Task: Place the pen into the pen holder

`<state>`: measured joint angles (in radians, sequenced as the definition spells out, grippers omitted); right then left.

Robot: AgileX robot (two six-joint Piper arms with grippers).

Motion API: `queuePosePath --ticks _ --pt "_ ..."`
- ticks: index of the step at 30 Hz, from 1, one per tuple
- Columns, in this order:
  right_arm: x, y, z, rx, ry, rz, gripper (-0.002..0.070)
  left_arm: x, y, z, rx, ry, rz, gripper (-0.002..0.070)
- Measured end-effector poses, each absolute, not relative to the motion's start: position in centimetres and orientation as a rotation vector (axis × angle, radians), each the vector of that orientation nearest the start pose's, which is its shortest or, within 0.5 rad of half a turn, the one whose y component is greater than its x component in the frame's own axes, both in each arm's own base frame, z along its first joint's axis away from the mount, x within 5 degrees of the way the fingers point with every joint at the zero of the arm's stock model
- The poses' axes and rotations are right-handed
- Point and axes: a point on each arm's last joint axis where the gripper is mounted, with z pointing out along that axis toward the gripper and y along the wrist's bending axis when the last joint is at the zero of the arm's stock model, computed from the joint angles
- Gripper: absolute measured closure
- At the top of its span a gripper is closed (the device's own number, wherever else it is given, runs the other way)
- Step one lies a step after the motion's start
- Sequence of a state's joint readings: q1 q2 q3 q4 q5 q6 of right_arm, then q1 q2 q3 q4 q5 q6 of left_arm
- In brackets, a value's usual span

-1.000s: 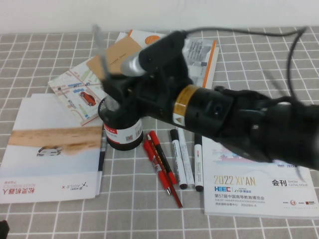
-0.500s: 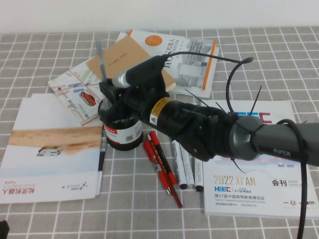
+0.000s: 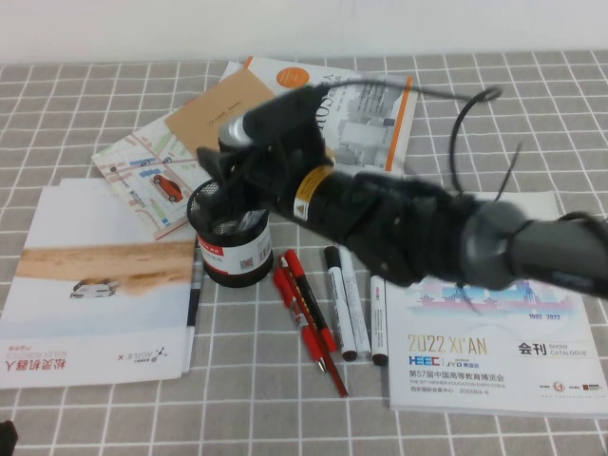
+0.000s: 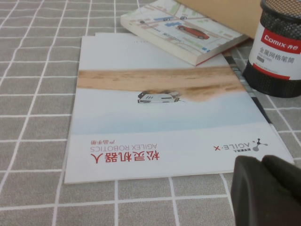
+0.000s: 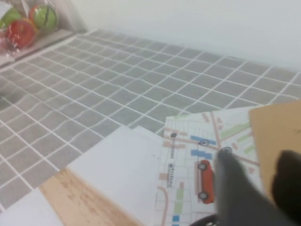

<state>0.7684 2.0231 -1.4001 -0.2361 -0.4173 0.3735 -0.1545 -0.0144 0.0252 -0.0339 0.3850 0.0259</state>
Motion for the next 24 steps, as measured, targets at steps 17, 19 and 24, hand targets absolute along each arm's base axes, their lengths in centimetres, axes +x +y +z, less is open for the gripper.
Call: queuePosePath --ticks 17,19,24 --pt "22.0 22.5 30.8 -0.599 1.611 0.776 0.0688 5.1 -0.9 17.1 0.149 1.875 -0.122 0.0678" --pt "20.4 21.1 31.6 -0.606 1.574 0.777 0.0688 5.1 -0.9 17.1 0.149 1.875 -0.122 0.0678" --pt "17.5 18.1 32.7 -0.603 1.528 0.768 0.0688 5.1 -0.9 17.1 0.149 1.875 -0.122 0.0678"
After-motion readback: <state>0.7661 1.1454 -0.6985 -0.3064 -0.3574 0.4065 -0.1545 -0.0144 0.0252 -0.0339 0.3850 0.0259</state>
